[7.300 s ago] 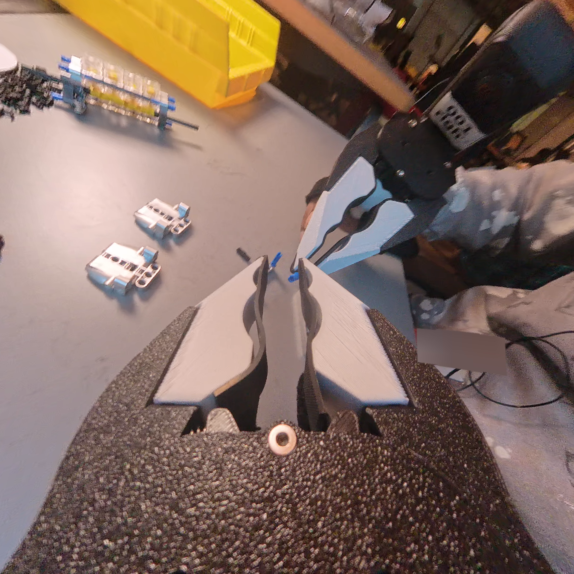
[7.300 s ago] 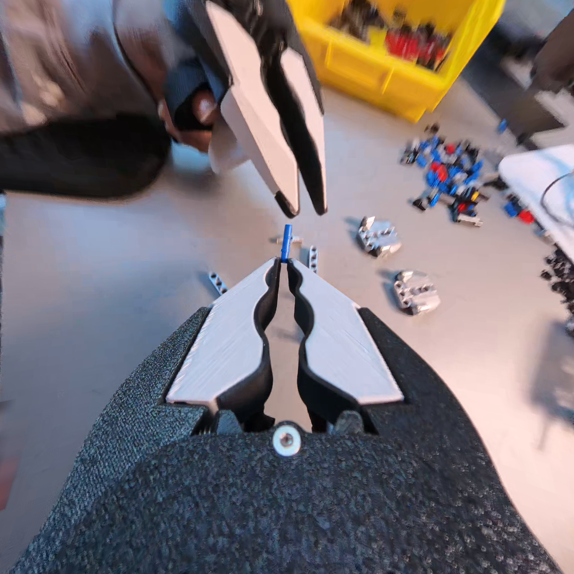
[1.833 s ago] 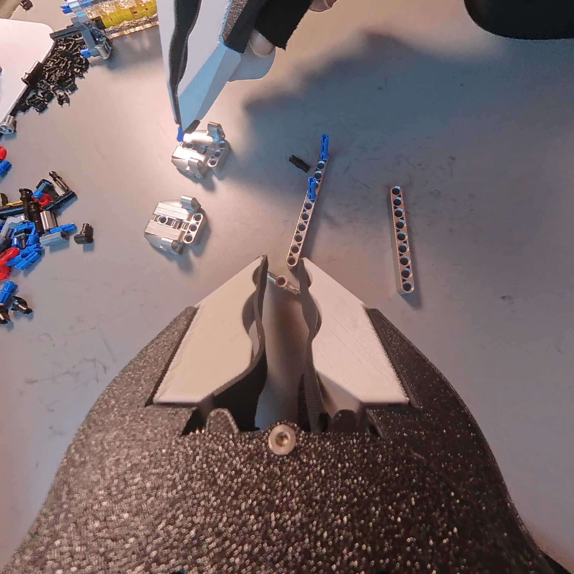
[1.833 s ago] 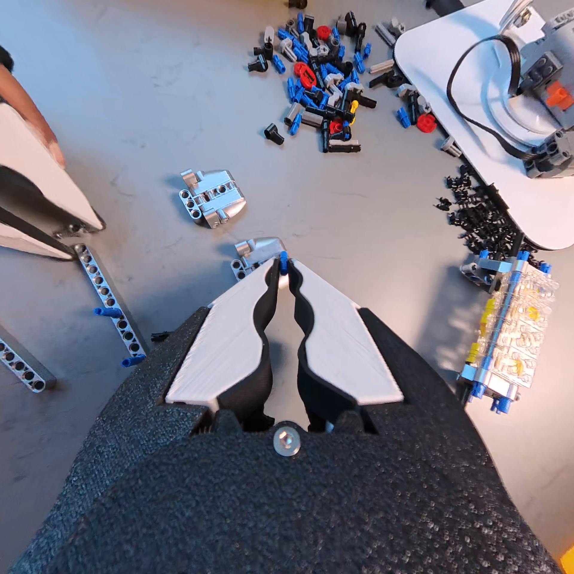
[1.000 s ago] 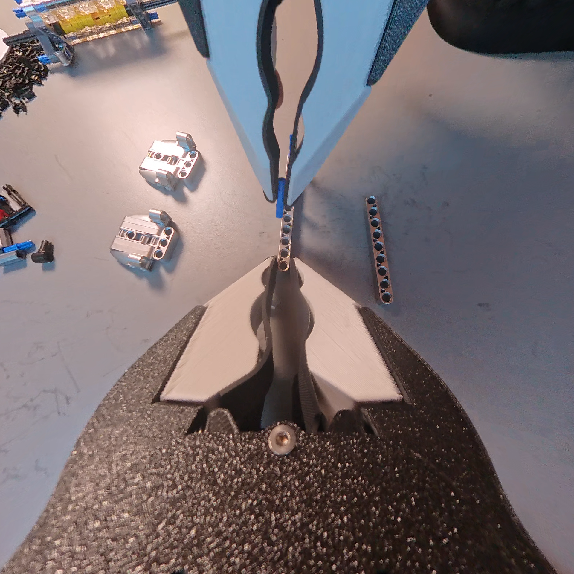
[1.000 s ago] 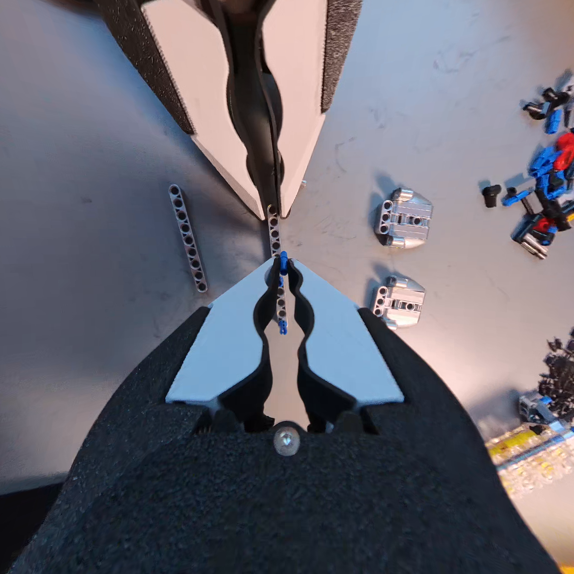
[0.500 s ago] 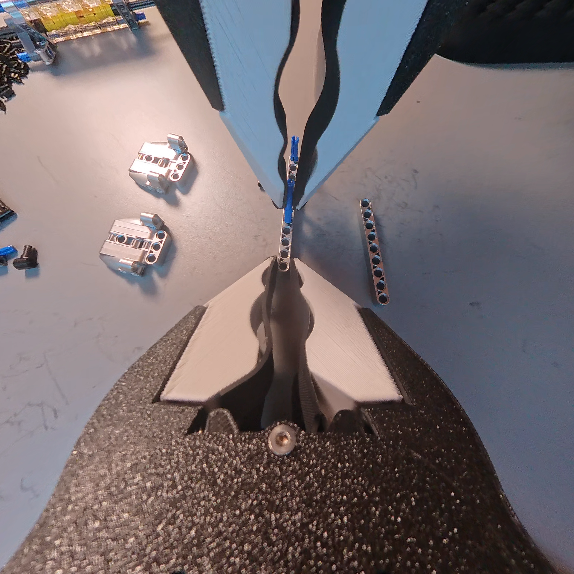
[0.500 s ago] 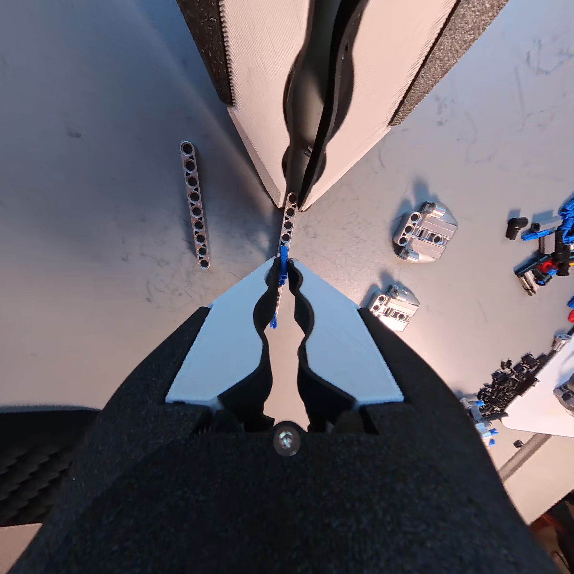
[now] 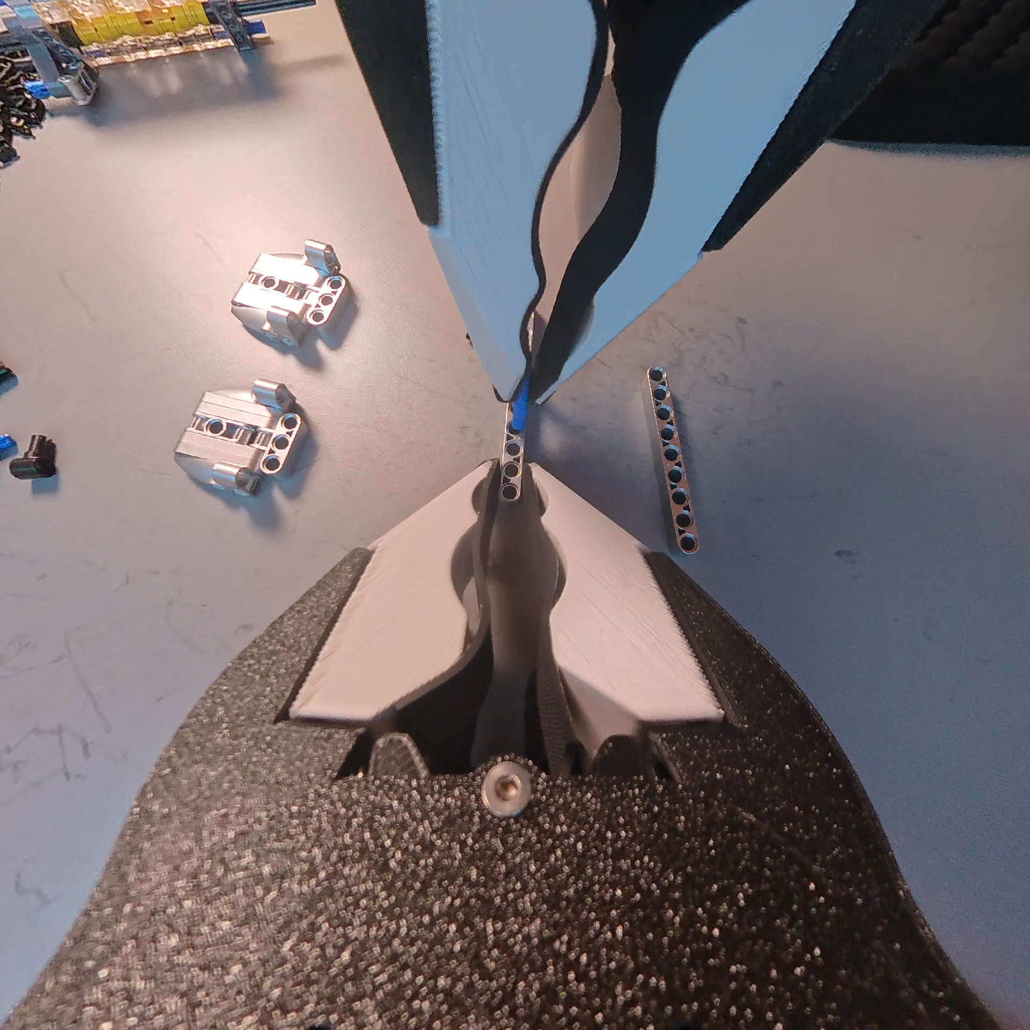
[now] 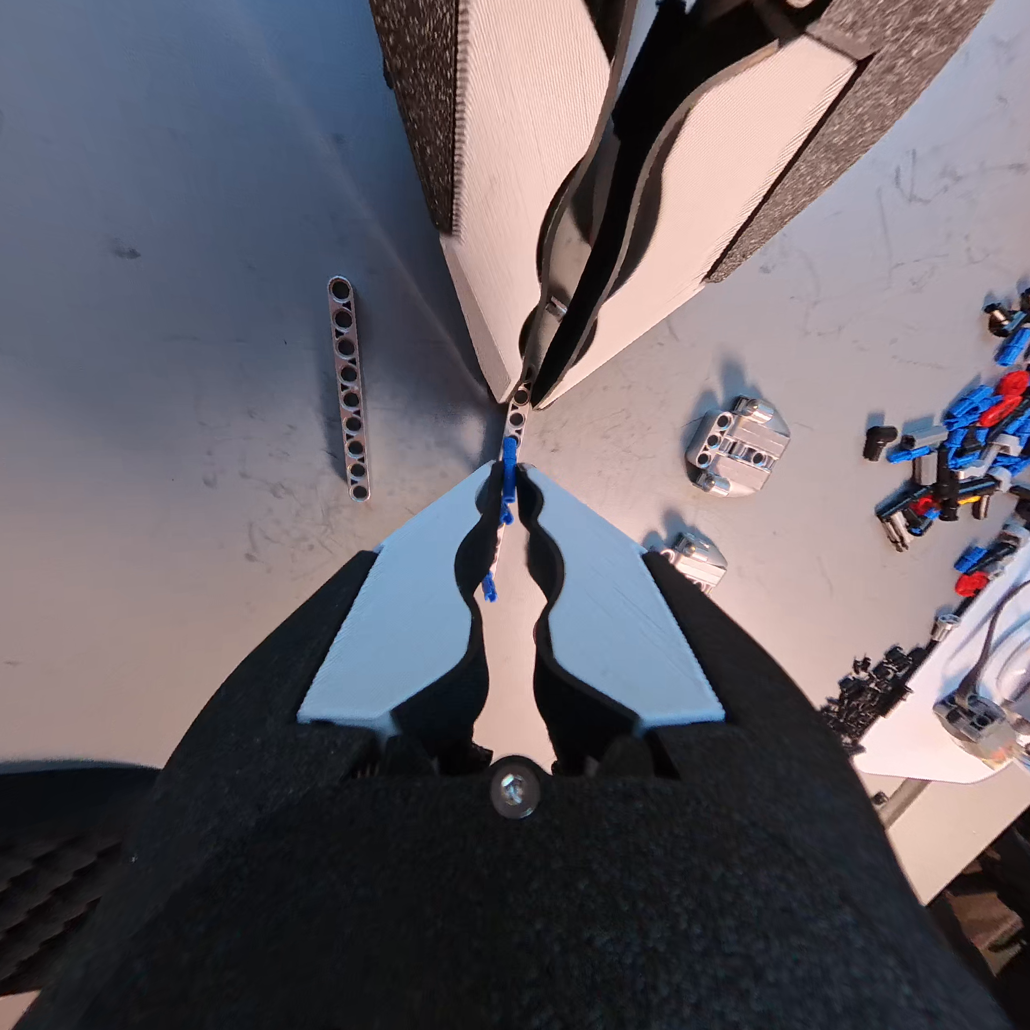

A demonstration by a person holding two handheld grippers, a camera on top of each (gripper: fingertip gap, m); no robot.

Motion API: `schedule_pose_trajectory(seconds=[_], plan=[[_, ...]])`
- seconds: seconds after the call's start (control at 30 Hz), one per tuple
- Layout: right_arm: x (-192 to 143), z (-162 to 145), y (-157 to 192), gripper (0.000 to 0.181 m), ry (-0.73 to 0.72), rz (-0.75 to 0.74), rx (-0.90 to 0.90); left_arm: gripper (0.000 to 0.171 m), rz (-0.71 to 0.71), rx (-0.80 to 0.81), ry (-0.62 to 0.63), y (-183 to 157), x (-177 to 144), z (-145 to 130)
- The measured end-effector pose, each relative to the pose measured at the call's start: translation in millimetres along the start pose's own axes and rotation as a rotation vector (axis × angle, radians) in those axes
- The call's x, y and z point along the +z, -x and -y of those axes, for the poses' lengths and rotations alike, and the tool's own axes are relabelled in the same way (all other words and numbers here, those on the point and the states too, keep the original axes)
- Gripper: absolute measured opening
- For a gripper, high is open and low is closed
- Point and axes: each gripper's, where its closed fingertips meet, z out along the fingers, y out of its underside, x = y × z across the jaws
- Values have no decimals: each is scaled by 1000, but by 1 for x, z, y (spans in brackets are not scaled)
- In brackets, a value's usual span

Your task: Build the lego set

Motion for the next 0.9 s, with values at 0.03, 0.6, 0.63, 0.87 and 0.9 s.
schedule_pose_trajectory(seconds=[0.03, 0.6, 0.63, 0.87, 0.9], plan=[[0, -2, 0, 3, 6, 1, -1, 6, 0, 1, 0, 0, 0, 0], [-11, 3, -7, 3, -6, -40, -47, 14, -15, -31, -78, 1, -10, 13], [-14, 7, -7, 3, -37, -46, -40, 13, -22, -32, -97, 0, -11, 17], [-28, 23, -3, 3, -176, -56, 3, 2, -40, 11, -157, -9, -14, 28], [-31, 26, -3, 3, -204, -49, 16, 1, -41, 17, -162, -10, -14, 29]])
